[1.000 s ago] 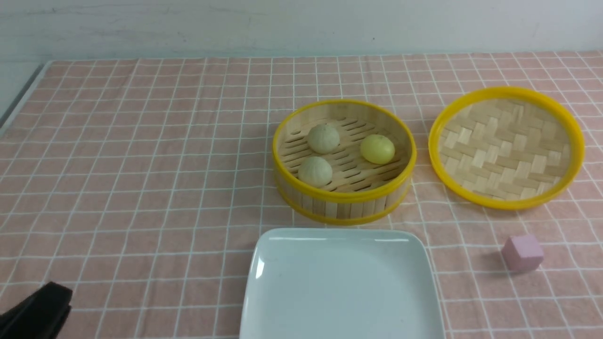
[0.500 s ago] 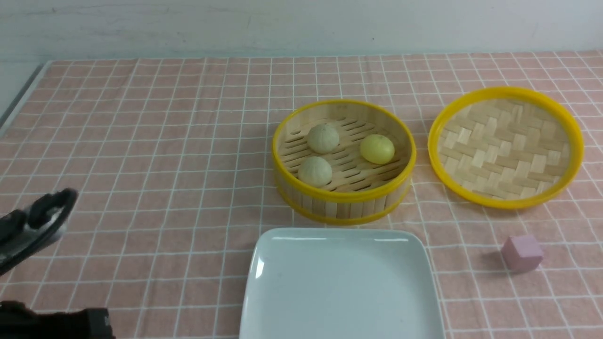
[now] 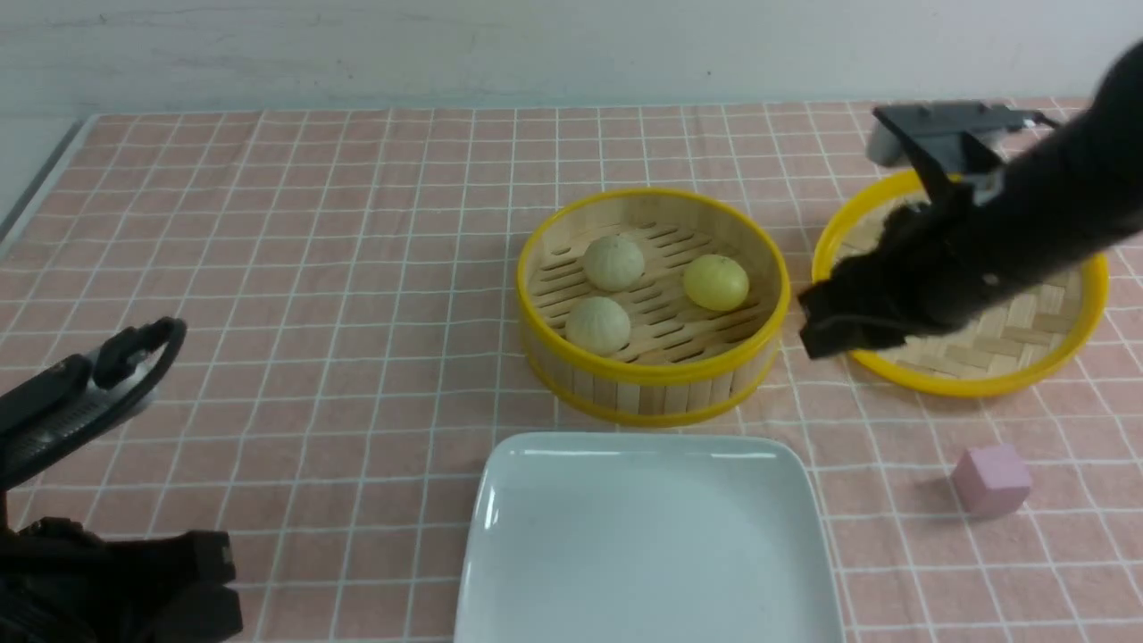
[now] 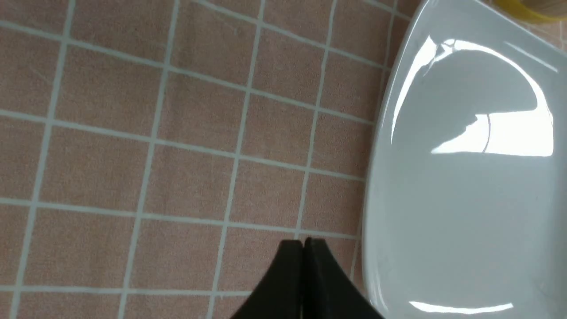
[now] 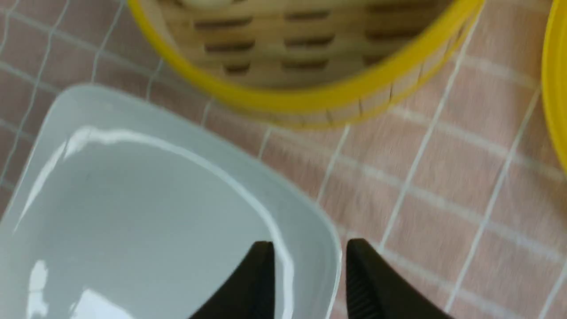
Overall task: Put the steamed buns into the plate on the pink tablecloth.
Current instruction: 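Reach toward a bun in the bamboo steamer with the right gripper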
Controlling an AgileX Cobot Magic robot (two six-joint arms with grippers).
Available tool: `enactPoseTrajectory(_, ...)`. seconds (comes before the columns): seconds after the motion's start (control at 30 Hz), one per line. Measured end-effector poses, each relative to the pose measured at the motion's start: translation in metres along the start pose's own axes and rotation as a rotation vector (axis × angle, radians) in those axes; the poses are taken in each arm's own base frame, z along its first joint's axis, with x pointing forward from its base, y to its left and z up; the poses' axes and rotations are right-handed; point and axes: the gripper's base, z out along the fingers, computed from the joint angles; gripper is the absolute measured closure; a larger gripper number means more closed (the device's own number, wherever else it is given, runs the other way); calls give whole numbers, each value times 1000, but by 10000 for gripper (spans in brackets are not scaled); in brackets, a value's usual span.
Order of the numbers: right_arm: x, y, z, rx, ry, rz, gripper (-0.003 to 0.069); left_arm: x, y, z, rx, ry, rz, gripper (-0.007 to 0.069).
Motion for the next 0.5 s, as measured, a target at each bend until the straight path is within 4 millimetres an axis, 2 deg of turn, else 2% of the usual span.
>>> enactPoseTrajectory(0.03, -2, 1, 1, 1, -2, -4, 386, 0, 0, 0, 0, -2, 0, 601)
enactPoseTrajectory(0.07, -20, 0, 15, 18, -19, -28, 365, -1, 0, 0, 0, -15, -1, 595)
enactPoseTrajectory(0.23, -59, -10, 62, 69, -45, -84, 351, -2, 0, 0, 0, -25, -2, 577)
enactPoseTrajectory(0.27, -62, -10, 62, 70, -52, -87, 351, -2, 0, 0, 1, -25, -3, 576)
enactPoseTrajectory(0.37, -74, -17, 89, 98, -49, -113, 351, -2, 0, 0, 0, -26, -3, 568)
enactPoseTrajectory(0.4, -74, -17, 89, 98, -49, -113, 351, -2, 0, 0, 0, -26, -3, 568)
enactPoseTrajectory(0.5, -77, -25, 114, 129, -50, -138, 349, -2, 0, 0, 0, -26, -3, 563)
